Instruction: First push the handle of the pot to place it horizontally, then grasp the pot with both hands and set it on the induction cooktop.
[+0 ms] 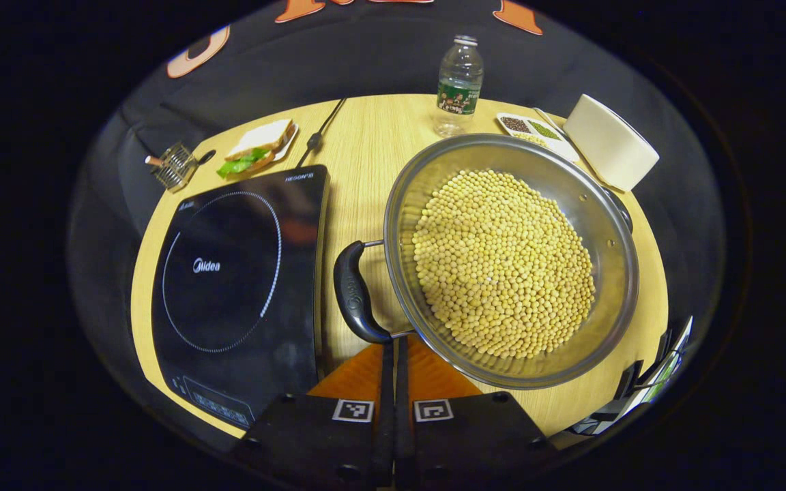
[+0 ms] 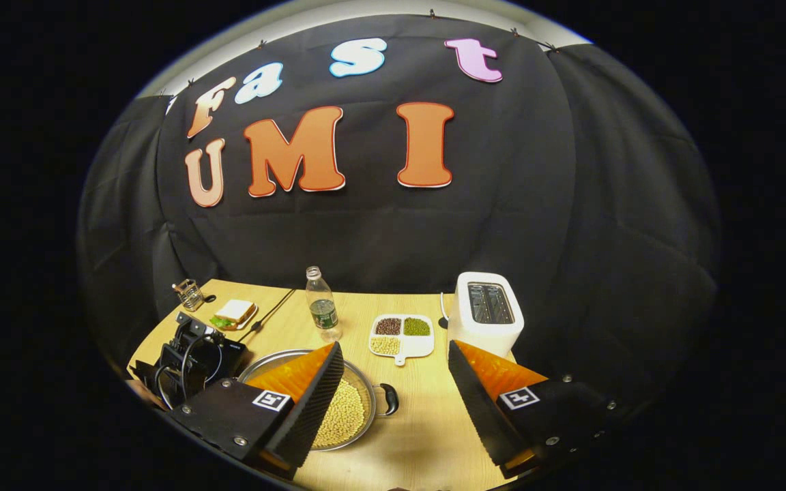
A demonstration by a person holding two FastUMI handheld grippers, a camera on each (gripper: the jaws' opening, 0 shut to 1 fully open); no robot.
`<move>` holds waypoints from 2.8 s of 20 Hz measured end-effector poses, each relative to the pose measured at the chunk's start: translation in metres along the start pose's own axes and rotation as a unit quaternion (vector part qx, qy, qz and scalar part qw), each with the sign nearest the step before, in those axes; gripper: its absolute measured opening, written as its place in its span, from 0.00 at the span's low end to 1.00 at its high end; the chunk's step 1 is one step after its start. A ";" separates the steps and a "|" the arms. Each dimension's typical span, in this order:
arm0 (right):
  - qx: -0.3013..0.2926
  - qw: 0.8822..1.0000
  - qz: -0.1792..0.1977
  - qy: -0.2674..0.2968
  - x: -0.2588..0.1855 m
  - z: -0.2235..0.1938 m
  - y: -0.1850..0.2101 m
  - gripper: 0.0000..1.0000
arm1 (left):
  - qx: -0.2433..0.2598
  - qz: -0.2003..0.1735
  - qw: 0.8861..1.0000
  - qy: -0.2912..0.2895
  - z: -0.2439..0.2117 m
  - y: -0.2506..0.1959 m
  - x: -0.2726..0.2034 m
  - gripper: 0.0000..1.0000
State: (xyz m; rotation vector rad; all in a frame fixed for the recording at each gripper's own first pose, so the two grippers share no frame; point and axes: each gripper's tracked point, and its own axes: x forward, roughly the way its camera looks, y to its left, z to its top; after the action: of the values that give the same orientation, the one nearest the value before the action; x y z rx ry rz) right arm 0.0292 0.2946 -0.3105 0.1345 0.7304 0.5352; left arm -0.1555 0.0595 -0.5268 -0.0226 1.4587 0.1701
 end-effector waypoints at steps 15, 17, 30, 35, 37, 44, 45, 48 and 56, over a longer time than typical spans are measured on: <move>-0.009 0.992 0.019 0.121 0.056 -0.073 0.027 0.96 | 0.009 -0.028 0.998 -0.058 0.039 0.007 -0.008 0.08; -0.009 0.990 0.021 0.137 0.061 -0.085 0.027 0.96 | 0.009 -0.025 0.996 -0.084 0.048 0.016 -0.022 0.08; -0.004 0.977 0.005 0.213 0.086 -0.146 0.028 0.96 | -0.053 -0.071 0.991 -0.100 0.084 0.013 -0.018 0.97; -0.003 0.972 -0.006 0.235 0.099 -0.161 0.023 0.96 | -0.064 -0.054 0.994 -0.076 0.086 0.010 0.020 0.98; -0.001 0.969 -0.007 0.248 0.105 -0.169 0.024 0.95 | -0.072 -0.053 0.993 -0.074 0.087 0.011 0.029 0.98; 0.036 0.962 -0.035 0.269 0.122 -0.195 0.021 0.78 | -0.109 -0.050 0.991 -0.065 0.080 0.012 0.045 0.82; 0.041 0.961 -0.042 0.269 0.123 -0.197 0.020 0.77 | -0.115 -0.048 0.990 -0.064 0.078 0.011 0.049 0.82; 0.045 0.960 -0.059 0.271 0.128 -0.207 0.017 0.66 | -0.134 -0.051 0.987 -0.066 0.080 0.007 0.056 0.80; 0.064 0.951 -0.066 0.294 0.125 -0.213 0.022 0.61 | -0.101 -0.007 0.992 -0.081 0.083 0.011 0.050 0.70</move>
State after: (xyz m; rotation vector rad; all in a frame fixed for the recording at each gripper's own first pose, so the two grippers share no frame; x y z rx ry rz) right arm -0.0448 0.3633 -0.5373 0.0425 1.3484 0.3983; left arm -0.0695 0.0853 -0.5654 -0.1802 1.2750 0.3009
